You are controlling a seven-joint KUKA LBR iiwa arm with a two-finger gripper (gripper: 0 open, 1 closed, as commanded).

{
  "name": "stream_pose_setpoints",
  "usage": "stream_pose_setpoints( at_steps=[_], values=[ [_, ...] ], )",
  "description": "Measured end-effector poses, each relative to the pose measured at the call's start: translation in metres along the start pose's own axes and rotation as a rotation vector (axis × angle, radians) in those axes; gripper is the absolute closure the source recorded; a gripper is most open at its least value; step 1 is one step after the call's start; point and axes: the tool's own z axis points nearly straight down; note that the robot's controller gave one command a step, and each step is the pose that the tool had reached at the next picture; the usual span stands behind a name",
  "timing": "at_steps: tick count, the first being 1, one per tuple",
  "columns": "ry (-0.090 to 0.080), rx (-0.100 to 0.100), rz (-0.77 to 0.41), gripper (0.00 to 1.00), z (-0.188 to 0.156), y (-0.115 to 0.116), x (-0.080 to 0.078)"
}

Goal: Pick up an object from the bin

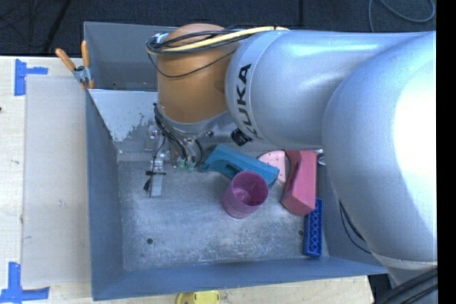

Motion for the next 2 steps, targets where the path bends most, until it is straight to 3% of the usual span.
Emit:
stream_pose_setpoints(
  at_steps=[1,2],
  values=[
    [0.003,0.002,-0.13,0.0,0.003,-0.025,-0.01],
    [0.003,0.001,-0.146,0.0,0.023,-0.048,0.011]
  ],
)
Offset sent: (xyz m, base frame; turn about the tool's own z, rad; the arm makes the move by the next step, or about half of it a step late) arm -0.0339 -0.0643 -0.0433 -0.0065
